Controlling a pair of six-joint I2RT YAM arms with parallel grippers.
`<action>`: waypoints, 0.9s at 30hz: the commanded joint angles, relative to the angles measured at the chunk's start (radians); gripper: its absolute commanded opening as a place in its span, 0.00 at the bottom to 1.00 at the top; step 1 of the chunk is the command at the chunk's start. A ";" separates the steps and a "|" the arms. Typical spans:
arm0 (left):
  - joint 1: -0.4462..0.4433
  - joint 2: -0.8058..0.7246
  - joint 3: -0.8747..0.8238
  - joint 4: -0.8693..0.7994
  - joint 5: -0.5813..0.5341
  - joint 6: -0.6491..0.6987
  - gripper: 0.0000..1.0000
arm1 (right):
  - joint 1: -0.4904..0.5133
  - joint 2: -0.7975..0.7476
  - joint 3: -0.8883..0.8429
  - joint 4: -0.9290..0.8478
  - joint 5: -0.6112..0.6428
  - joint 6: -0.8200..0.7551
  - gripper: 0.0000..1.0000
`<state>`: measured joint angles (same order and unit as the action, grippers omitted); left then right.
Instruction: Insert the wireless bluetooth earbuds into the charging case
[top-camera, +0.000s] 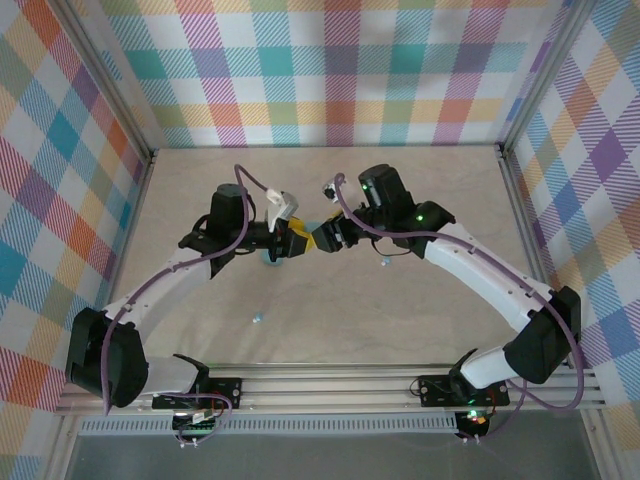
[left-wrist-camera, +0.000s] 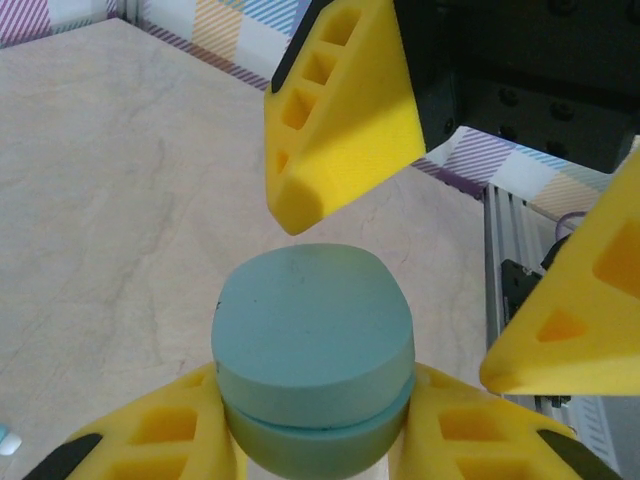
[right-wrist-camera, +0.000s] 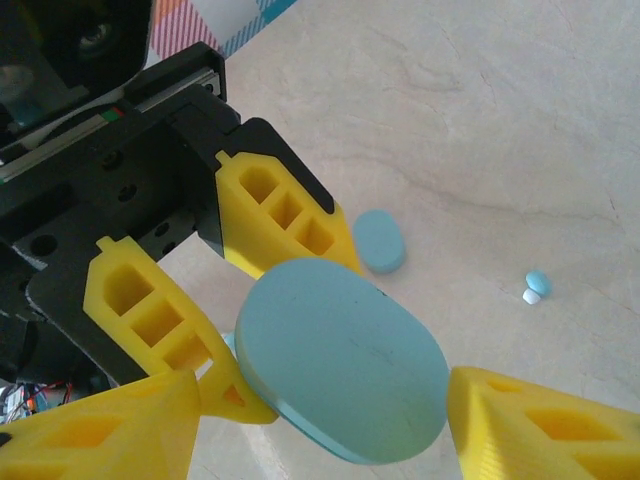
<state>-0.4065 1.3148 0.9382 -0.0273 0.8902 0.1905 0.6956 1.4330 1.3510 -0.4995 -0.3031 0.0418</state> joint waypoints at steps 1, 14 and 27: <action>-0.008 -0.029 -0.018 0.103 0.062 -0.027 0.02 | -0.032 -0.063 -0.035 -0.014 -0.079 -0.048 0.67; -0.023 -0.044 -0.038 0.132 0.081 -0.020 0.02 | -0.048 -0.016 -0.011 -0.010 0.009 -0.054 0.66; -0.046 -0.085 -0.087 0.134 0.048 0.002 0.02 | -0.117 0.023 0.075 -0.053 0.023 0.011 0.64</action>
<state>-0.4377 1.2537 0.8661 0.0822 0.9070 0.1738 0.5793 1.4376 1.3937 -0.5507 -0.2878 0.0296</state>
